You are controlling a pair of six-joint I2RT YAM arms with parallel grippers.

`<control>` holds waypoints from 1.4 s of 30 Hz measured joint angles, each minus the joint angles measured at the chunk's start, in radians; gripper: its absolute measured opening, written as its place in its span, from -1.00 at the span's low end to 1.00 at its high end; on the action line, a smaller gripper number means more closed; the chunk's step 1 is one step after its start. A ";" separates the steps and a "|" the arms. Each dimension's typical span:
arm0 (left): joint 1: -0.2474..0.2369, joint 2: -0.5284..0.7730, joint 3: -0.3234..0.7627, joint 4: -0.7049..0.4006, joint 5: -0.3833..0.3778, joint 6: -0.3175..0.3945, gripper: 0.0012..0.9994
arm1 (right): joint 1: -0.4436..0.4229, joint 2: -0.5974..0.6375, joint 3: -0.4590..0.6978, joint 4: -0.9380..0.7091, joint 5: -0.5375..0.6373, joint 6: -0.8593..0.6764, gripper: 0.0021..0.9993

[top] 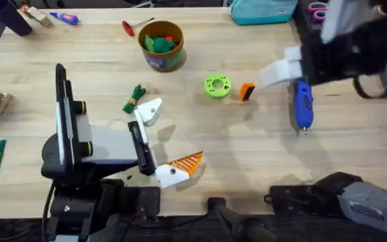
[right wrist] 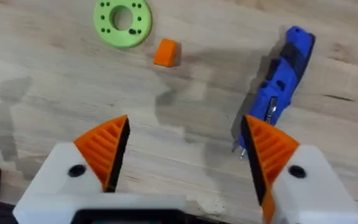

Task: Pick up the gripper from the table and insert it into the empty holder that is missing its gripper. Then pick up a screw, insert it into the mounting hole, and use the screwdriver to tighten it. Finally, clean up the table by picking up the vegetable and placing it into the bucket.

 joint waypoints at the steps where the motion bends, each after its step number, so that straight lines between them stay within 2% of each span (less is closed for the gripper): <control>1: 0.000 0.000 0.000 0.000 0.000 0.000 0.97 | 0.009 0.026 0.015 -0.003 0.003 0.016 0.99; 5: 0.000 0.000 0.000 0.000 0.000 0.000 0.97 | 0.032 0.101 0.050 0.023 0.012 0.058 0.99; 15: 0.000 0.000 0.000 0.000 0.000 0.000 0.97 | 0.038 0.213 0.052 0.046 0.003 0.120 0.99; 16: 0.000 0.000 0.000 0.000 0.000 0.000 0.97 | 0.038 0.257 0.053 0.047 -0.002 0.168 0.99; 24: 0.000 0.000 0.000 0.000 0.000 0.000 0.97 | 0.038 0.373 0.053 0.049 -0.018 0.235 0.99; 42: 0.000 0.000 0.000 0.000 0.000 0.000 0.97 | 0.026 0.516 0.053 0.148 -0.059 0.199 0.99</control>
